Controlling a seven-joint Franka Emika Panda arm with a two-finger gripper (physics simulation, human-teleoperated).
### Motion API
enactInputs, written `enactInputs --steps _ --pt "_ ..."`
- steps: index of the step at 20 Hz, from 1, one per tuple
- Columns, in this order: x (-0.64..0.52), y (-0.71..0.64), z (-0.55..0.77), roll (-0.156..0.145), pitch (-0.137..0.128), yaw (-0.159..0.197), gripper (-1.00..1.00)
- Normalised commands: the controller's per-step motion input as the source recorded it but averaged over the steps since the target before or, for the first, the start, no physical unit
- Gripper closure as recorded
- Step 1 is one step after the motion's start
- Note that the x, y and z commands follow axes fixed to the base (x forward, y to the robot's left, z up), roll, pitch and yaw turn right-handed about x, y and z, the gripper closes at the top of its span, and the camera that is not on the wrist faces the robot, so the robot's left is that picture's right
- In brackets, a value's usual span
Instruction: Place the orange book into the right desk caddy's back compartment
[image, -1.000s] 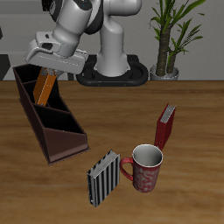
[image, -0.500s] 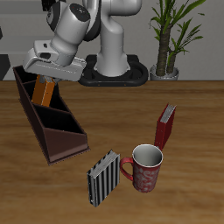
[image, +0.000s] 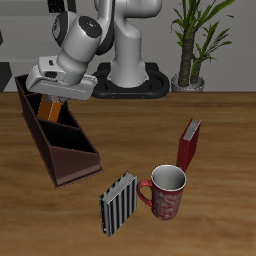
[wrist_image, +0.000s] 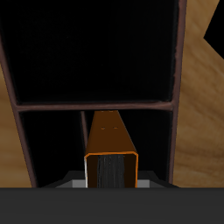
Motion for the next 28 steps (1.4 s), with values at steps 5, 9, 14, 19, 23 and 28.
enactInputs --steps 5,9,14,19,23,28 --pt "0.05 -0.05 -0.14 -0.014 0.026 -0.011 1.00" --pt "0.05 -0.06 -0.14 -0.016 0.026 -0.017 1.00" --pt "0.05 -0.04 -0.15 -0.012 0.055 -0.056 -1.00" --pt "-0.01 0.00 0.01 -0.034 0.004 -0.006 -1.00" --pt "-0.01 0.06 0.08 0.000 -0.007 -0.010 -1.00" --pt "0.02 0.21 0.19 0.038 -0.018 -0.009 -1.00"
